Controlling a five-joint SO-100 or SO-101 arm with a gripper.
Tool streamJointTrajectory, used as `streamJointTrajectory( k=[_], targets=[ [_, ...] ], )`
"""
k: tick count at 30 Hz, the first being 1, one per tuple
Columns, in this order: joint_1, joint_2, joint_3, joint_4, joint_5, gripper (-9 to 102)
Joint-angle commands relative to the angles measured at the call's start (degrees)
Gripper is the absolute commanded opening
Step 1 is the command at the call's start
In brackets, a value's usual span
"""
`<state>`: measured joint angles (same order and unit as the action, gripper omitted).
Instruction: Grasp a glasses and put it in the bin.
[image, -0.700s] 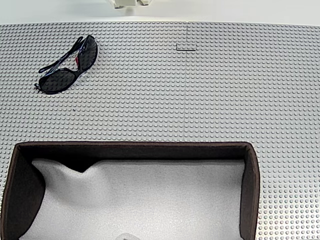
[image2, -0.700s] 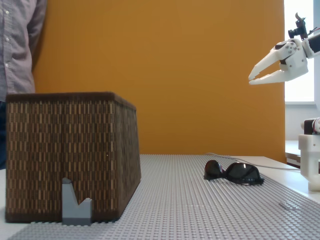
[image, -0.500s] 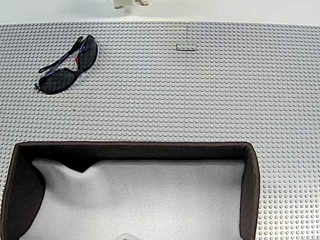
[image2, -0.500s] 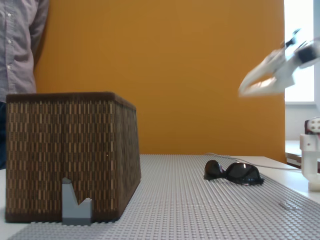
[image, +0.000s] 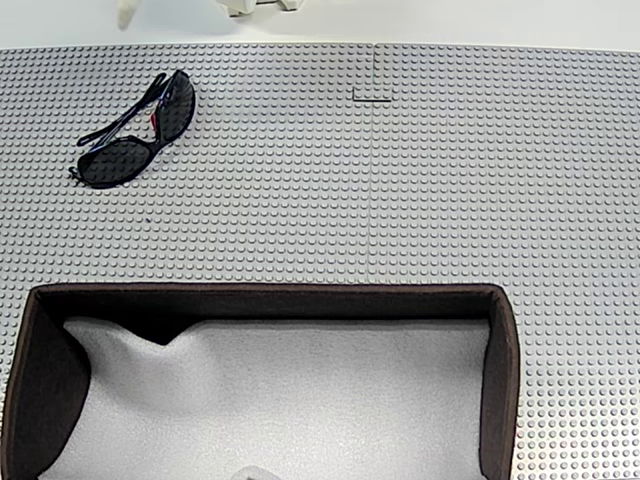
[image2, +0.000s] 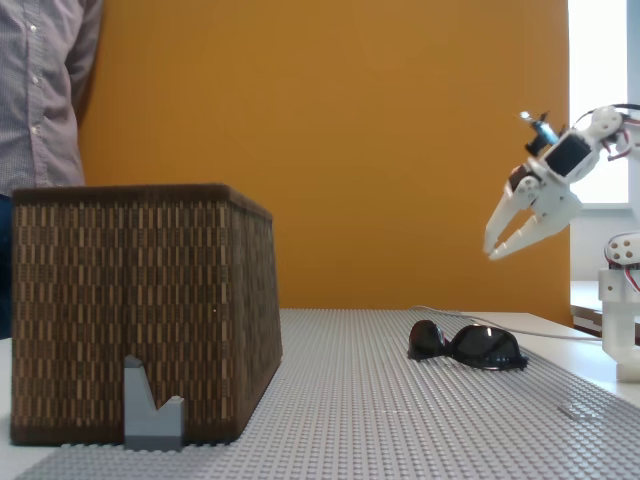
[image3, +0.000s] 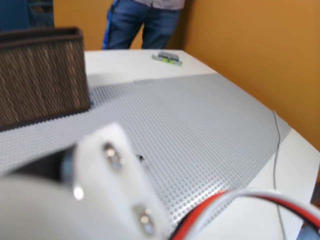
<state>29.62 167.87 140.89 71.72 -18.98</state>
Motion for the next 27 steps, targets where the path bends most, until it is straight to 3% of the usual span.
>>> streamJointTrajectory(
  k=[1, 6, 11, 14, 21, 27],
  targets=[
    [1.8, -4.9, -0.5, 1.5, -2.1, 8],
    [2.5, -14.3, -5.8, 6.2, -9.8, 14],
    [2.1, -25.4, -11.6, 9.4, -25.9, 20],
    [1.6, -27.6, -12.2, 10.3, -30.3, 27],
    [-1.7, -35.2, -13.0, 11.5, -35.2, 36],
    [-3.2, -40.6, -14.5, 9.1, -33.7, 35]
  ],
)
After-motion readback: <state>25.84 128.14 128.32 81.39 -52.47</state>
